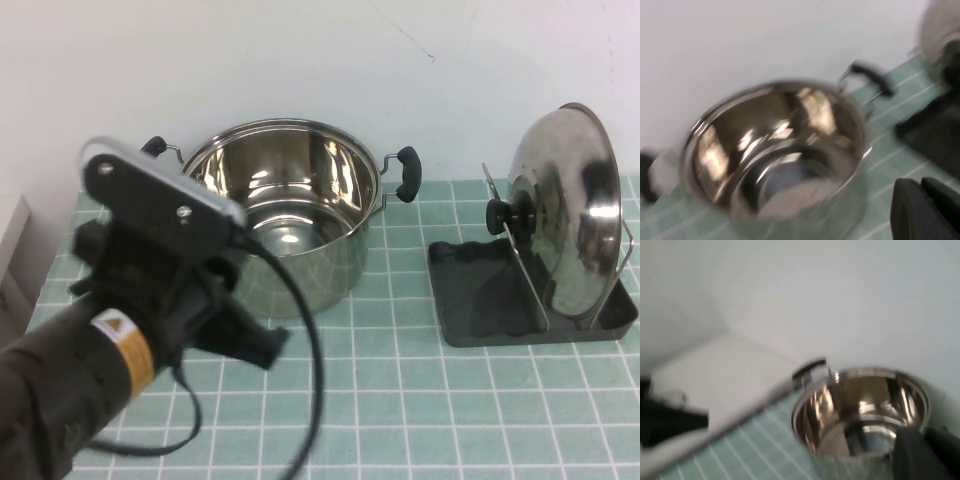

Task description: Put pot lid on rack

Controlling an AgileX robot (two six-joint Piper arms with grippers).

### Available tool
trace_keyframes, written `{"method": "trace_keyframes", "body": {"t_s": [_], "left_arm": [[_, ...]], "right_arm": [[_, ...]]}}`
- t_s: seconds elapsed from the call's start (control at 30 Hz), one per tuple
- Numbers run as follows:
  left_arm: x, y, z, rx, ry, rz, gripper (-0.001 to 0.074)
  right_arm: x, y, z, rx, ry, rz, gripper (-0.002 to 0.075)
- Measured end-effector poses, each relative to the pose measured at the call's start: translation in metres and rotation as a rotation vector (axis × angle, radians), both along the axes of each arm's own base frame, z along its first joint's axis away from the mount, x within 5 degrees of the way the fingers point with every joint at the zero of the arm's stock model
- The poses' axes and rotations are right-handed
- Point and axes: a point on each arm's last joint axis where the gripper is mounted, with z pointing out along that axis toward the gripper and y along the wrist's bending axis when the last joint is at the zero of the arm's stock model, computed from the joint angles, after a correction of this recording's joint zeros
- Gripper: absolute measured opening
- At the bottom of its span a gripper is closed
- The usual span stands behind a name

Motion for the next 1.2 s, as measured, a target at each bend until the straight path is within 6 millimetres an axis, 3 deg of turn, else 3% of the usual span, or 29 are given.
{"method": "trace_keyframes", "body": {"t_s": [0.17,0.37,0.53,0.7,0.9,1.1,1.2], "left_arm": [[-0.003,0.020,-0.019,0.202,0.180,0.144,-0.0001],[-0.018,0.030,-0.035,0.307,0.416,0.159,-0.0001],[-0.037,0.039,-0.023,0.226,0.480,0.081,-0.0001],[-0.061,0.060,0.006,0.041,0.414,0.006,-0.0001],[-0.083,0.077,0.019,-0.229,0.275,-0.122,-0.0001],[-0.094,0.086,-0.006,-0.299,0.178,-0.195,-0.0001],[-0.096,0.087,-0.018,-0.297,0.173,-0.206,-0.0001]], "right_arm": [[-0.039,0.024,0.037,-0.374,-0.026,0.092,0.0010],[-0.068,0.035,0.028,-0.888,0.173,-0.005,0.0007],[-0.083,0.028,0.031,-1.008,0.194,-0.133,0.0007],[-0.116,0.021,0.025,-1.004,0.149,-0.188,0.0006],[-0.156,0.017,-0.018,-0.911,-0.003,-0.267,0.0006],[-0.194,0.016,-0.079,-0.855,-0.043,-0.236,0.0005],[-0.207,0.014,-0.100,-0.843,-0.047,-0.234,0.0005]]}}
